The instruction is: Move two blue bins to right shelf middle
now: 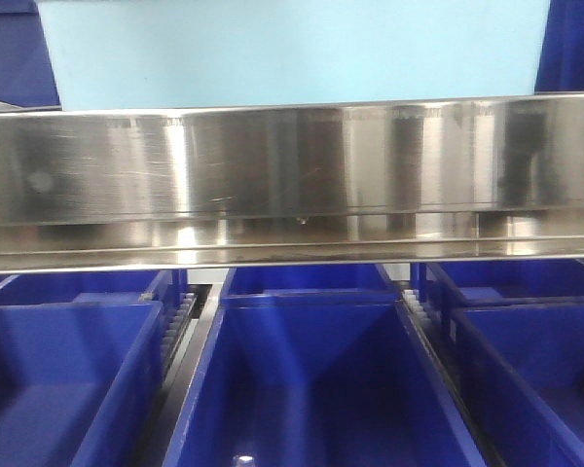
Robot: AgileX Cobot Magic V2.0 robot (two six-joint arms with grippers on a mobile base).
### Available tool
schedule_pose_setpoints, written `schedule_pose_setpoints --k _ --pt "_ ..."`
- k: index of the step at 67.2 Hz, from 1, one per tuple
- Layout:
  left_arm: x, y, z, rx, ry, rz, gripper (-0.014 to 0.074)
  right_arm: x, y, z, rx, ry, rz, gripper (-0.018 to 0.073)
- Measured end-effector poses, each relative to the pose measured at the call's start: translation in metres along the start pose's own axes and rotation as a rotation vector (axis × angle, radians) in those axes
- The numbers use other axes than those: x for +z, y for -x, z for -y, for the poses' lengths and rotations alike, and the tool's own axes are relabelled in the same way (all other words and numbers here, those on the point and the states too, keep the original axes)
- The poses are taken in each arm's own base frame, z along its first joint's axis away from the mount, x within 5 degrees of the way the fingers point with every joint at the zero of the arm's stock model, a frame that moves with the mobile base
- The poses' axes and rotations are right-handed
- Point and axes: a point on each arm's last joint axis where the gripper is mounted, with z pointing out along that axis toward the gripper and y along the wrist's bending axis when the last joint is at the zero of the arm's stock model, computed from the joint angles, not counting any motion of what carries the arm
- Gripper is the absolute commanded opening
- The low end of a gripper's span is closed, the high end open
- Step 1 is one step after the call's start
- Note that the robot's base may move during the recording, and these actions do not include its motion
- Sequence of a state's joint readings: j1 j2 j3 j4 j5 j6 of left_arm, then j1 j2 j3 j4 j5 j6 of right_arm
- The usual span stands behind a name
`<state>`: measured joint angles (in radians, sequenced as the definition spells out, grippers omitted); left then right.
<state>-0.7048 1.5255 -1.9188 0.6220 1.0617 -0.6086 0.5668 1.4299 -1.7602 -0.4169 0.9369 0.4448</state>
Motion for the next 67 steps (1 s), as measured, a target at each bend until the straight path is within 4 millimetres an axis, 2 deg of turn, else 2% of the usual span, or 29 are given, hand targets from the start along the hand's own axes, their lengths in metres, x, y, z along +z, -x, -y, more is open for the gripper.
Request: schedule_pose_setpoints --k 33,40,47,54,67 --pt "0.000 0.000 0.001 -0.001 -0.006 0.005 -0.0111 0.000 0.000 0.000 0.023 -0.001 -0.002 -0.0162" --pt "0.002 0.000 0.002 0.001 -0.017 0.011 -0.0111 0.006 -0.005 -0.001 0.033 -0.004 0.002 -0.0162" --pt "0.010 -0.006 0.005 0.004 -0.028 0.019 -0.0111 0.019 -0.017 -0.001 0.040 -0.018 -0.005 -0.0162" --pt "0.023 -0.020 0.009 0.016 -0.021 0.000 -0.0111 0.031 -0.029 -0.001 0.035 -0.037 -0.015 -0.0162" --pt "0.045 -0.042 0.014 0.009 -0.021 0.008 -0.0111 0.044 -0.042 0.000 0.013 -0.073 0.009 -0.0162"
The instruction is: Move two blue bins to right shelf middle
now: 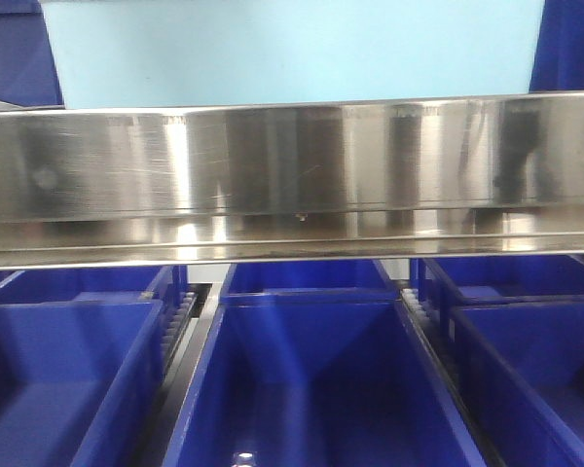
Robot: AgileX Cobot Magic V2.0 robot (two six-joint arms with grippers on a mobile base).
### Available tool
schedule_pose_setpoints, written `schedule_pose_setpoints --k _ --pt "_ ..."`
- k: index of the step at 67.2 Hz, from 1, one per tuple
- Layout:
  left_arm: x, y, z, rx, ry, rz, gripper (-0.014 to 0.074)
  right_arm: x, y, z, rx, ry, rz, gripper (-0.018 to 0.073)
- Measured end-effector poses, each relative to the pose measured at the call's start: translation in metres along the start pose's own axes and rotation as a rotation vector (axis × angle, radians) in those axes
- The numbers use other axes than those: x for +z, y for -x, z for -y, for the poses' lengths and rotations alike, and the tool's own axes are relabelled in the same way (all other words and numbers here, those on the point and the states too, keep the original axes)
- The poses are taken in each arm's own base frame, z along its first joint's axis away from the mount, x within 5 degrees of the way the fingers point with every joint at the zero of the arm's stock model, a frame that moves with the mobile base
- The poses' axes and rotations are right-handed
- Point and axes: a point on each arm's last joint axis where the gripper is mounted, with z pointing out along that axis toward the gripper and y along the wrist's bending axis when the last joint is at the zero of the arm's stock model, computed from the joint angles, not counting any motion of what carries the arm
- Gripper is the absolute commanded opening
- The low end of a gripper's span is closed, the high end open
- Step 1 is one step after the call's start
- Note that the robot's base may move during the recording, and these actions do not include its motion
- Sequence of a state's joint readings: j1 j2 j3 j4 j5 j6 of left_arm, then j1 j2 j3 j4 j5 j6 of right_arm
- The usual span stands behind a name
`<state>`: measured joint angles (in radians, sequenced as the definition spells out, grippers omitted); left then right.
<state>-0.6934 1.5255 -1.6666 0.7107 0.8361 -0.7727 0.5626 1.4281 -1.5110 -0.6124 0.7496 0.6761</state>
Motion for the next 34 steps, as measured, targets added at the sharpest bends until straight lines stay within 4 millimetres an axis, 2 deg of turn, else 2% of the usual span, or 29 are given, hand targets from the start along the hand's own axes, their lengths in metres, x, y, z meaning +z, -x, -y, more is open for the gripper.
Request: schedule_pose_setpoints --k 17,34 --pt "0.020 -0.023 0.000 0.003 -0.028 -0.015 -0.0111 0.015 -0.018 0.000 0.008 -0.008 0.003 -0.0162" --pt "0.030 -0.028 -0.010 -0.043 -0.036 -0.028 -0.0111 0.022 -0.026 -0.001 0.038 0.021 0.012 -0.0162"
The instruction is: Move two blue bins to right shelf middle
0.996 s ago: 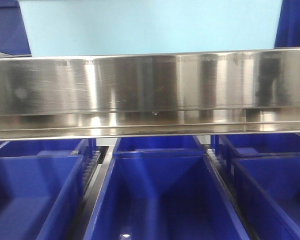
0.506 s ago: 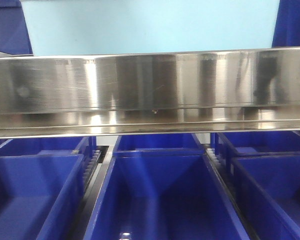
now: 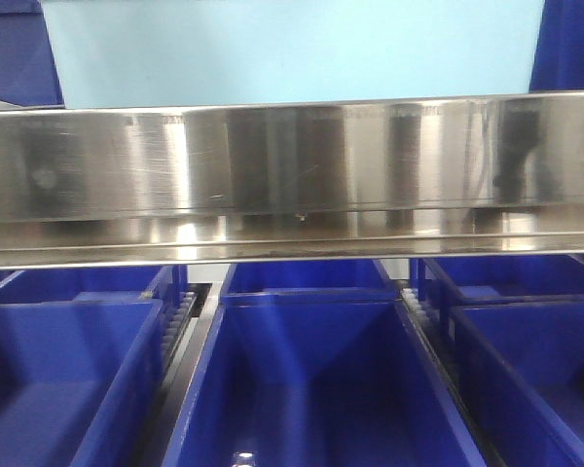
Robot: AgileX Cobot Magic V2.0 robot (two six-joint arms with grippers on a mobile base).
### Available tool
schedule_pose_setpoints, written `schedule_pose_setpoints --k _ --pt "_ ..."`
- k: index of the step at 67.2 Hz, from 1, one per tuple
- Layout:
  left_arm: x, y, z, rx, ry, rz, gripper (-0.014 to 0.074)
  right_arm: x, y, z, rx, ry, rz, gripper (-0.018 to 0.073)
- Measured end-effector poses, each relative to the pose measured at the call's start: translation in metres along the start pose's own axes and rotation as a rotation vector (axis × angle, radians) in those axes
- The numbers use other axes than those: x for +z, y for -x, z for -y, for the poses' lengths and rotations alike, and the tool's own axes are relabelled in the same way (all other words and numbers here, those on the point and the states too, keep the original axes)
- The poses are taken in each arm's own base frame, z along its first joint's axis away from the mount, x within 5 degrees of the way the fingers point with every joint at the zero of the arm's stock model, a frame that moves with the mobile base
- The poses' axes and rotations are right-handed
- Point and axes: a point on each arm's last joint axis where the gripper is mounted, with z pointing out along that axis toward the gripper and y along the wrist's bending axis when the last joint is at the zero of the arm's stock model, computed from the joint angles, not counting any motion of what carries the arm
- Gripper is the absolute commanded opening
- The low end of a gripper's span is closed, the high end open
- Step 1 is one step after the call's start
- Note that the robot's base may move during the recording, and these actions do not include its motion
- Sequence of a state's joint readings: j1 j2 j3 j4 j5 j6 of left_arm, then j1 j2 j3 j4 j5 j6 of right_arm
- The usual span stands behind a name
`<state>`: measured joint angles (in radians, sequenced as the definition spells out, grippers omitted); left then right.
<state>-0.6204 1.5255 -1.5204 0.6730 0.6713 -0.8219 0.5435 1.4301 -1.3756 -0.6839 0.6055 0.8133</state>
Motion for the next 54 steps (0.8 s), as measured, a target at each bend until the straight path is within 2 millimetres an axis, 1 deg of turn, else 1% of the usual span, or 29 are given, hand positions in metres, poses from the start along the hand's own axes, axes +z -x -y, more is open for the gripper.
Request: schedule_pose_setpoints --k 9,18,28,38,40,42,50,52,54 --pt "0.005 -0.008 0.000 -0.001 -0.010 -0.019 -0.0111 0.003 -0.006 0.001 0.013 -0.004 -0.015 -0.0162" --pt "0.010 -0.022 0.000 0.005 -0.010 -0.061 -0.0111 0.010 -0.010 0.000 0.005 -0.011 -0.035 -0.0162" --pt "0.011 -0.024 0.000 0.005 -0.009 -0.069 -0.0111 0.021 -0.017 -0.002 0.011 -0.025 -0.069 -0.0162" --pt "0.014 -0.025 0.000 0.021 -0.002 -0.071 -0.0111 0.026 -0.021 -0.002 0.035 -0.040 -0.090 -0.0160" --pt "0.015 -0.026 0.000 0.024 0.000 -0.073 -0.0111 0.027 -0.022 -0.002 0.037 -0.042 -0.093 -0.0136" --pt "0.015 -0.026 0.000 0.025 0.000 -0.073 -0.0111 0.027 -0.022 -0.002 0.037 -0.042 -0.095 -0.0089" --pt "0.016 -0.026 0.000 0.028 -0.001 -0.071 -0.0111 0.028 -0.023 -0.002 0.038 -0.045 -0.098 0.0181" --pt "0.016 -0.026 0.001 0.032 -0.004 -0.064 -0.0111 0.028 -0.022 -0.003 0.038 -0.043 -0.097 0.0230" --pt "0.016 -0.025 0.001 0.035 -0.006 -0.060 -0.0111 0.028 -0.022 -0.003 0.038 -0.041 -0.095 0.0260"
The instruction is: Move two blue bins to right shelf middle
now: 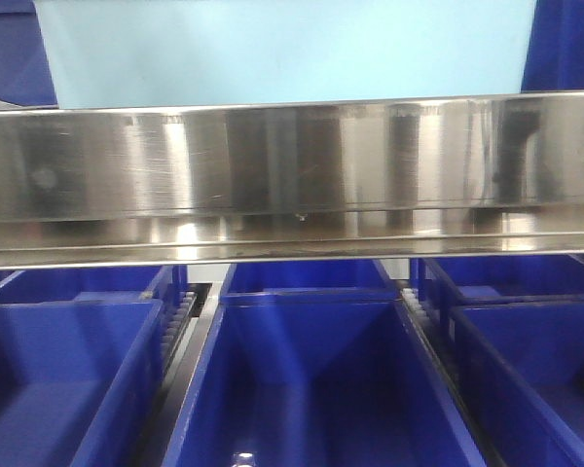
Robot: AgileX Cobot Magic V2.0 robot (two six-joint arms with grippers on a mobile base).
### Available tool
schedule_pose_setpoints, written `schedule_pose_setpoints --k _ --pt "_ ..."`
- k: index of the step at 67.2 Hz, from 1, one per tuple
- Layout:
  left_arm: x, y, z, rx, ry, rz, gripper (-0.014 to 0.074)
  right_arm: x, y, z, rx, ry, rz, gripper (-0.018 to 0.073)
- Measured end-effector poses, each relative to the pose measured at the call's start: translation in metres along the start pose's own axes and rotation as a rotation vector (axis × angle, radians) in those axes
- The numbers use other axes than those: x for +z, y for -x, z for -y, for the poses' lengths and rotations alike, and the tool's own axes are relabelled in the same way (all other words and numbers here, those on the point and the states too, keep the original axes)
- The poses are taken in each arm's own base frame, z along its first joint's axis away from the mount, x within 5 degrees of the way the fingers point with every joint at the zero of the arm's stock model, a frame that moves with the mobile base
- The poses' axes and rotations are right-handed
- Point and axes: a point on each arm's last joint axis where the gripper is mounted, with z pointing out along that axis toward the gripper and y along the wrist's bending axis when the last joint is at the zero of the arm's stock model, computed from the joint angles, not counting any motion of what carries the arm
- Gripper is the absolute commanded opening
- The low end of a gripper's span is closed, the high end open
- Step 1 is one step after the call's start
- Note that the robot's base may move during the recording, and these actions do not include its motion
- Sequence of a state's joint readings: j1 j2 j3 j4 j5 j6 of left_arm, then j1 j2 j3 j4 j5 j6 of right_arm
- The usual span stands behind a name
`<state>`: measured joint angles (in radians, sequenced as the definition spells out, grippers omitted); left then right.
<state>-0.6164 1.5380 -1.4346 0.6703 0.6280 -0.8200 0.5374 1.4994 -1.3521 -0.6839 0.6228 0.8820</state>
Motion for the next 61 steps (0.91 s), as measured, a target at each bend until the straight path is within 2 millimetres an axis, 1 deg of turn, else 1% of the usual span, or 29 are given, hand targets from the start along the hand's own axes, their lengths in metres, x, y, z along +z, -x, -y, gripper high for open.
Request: schedule_pose_setpoints --k 4,9,12,16,17,18,23,29,32,41,46,54,61 --pt "0.000 0.001 0.000 0.006 -0.002 0.006 -0.0106 0.000 0.000 -0.001 -0.001 0.009 0.006 0.0279" --pt "0.000 0.000 0.000 0.007 -0.001 0.004 -0.0054 0.000 0.001 -0.002 -0.001 0.016 0.012 0.0277" --pt "0.000 0.000 0.000 0.007 -0.001 0.004 0.0003 0.000 0.001 -0.002 -0.001 0.019 0.014 0.0277" --pt "0.000 0.000 -0.001 0.012 0.007 0.001 0.0114 0.000 0.001 -0.002 -0.003 0.021 0.017 0.0277" --pt "0.000 0.000 -0.001 0.014 0.007 0.002 0.0155 0.000 0.001 -0.002 -0.003 0.021 0.017 0.0277" --pt "0.000 0.001 -0.001 0.015 0.010 0.003 0.0169 0.000 0.001 -0.002 -0.003 0.021 0.017 0.0277" --pt "-0.003 0.006 -0.001 0.014 0.014 0.015 0.0304 -0.004 0.003 -0.002 0.000 0.027 0.027 0.0277" --pt "-0.006 0.011 -0.003 0.010 0.033 0.018 0.0411 -0.013 0.008 0.000 0.009 0.032 0.047 0.0277" --pt "-0.008 0.014 -0.004 0.003 0.043 0.018 0.0435 -0.017 0.009 0.002 0.014 0.024 0.049 0.0277" --pt "-0.016 0.022 -0.008 -0.037 0.085 -0.014 0.0444 -0.029 0.019 0.008 -0.008 -0.020 0.050 0.0277" --pt "-0.022 0.024 -0.008 -0.057 0.080 -0.069 0.0430 -0.036 0.026 0.010 -0.022 -0.037 0.032 0.0277" --pt "-0.034 0.029 -0.006 -0.059 0.039 -0.153 0.0367 -0.048 0.034 0.009 -0.023 -0.003 -0.029 0.0277" --pt "-0.045 0.036 -0.006 -0.060 0.032 -0.203 0.0297 -0.057 0.036 0.007 -0.010 0.042 -0.110 0.0277"
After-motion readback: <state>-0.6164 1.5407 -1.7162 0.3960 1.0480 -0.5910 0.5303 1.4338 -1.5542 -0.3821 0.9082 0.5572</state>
